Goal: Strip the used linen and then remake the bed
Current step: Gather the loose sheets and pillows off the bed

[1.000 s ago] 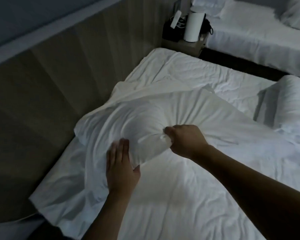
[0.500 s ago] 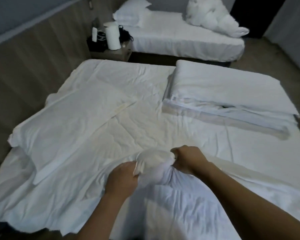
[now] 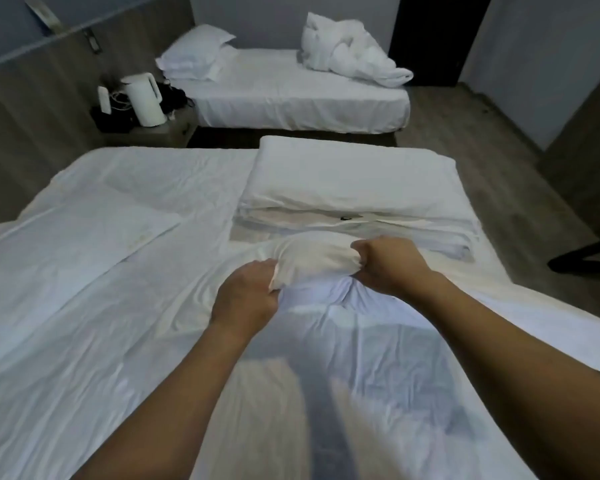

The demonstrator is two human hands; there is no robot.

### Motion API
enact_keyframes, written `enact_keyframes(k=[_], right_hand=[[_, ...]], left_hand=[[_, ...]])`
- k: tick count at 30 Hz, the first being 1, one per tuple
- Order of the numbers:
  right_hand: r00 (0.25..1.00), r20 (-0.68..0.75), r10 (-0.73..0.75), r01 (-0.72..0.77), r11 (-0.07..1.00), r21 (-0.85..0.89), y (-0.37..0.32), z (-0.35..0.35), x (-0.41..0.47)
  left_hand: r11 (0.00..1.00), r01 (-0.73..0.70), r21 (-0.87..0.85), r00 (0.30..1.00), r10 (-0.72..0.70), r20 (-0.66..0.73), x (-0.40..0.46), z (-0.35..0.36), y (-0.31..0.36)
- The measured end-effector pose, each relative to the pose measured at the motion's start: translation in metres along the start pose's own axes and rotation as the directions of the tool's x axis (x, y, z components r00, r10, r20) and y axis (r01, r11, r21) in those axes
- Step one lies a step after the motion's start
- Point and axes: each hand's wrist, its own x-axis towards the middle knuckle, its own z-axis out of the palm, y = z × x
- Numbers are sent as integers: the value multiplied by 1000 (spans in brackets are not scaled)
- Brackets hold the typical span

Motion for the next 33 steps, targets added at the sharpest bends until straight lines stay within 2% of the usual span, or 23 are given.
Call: enact_keyframes(k=[4,6,8,9,10,11,12,13,14,15,18,21,24,28,33], right_hand=[[997,-69,33,-33,999,-11,101,-15,-34],[997,-60,43,-41,999,28,143,-3,-54],[995,62,84,-89,992,89,175,24,-81],[977,179,112,-136,982,128,188,42,-99],[933,333,136,-192,971,143,199,62,-119],[865,482,140,-241,958,155,206,79,-139],[783,605,143,-300,939,166,212,93,-158],[716,681,150,-362,915,179,217,103,-172],[679,717,158,-411,891,193,220,107,-181],[672,722,165,-436,876,206,223,108,-183],[749,648,136,-388,884,262,215,98,-166],[846,529,59,-275,900,340,178,80,-135],[906,420,-47,-137,908,397,118,65,-111],[929,310,-200,44,894,447,19,54,-91],[924,193,-331,232,884,407,-116,58,-59]], left_hand=[[996,-73,58,990,80,-120,20,40,95],[993,-87,73,987,96,-130,22,69,132],[990,-85,116,995,90,-37,15,106,157],[989,-72,130,993,59,106,7,123,167],[988,-32,153,955,-14,295,-1,140,176],[980,28,196,869,-120,480,-10,151,184],[965,99,242,759,-231,609,-17,158,191],[947,160,279,656,-313,686,-23,161,196],[937,197,288,598,-348,722,-26,161,200],[937,220,270,594,-348,725,-29,158,203],[934,277,226,676,-356,645,-34,139,200],[905,383,184,740,-420,525,-46,113,182],[879,455,141,782,-470,409,-67,82,157],[848,509,149,812,-530,246,-89,31,108],[817,539,204,806,-571,155,-127,-31,12]])
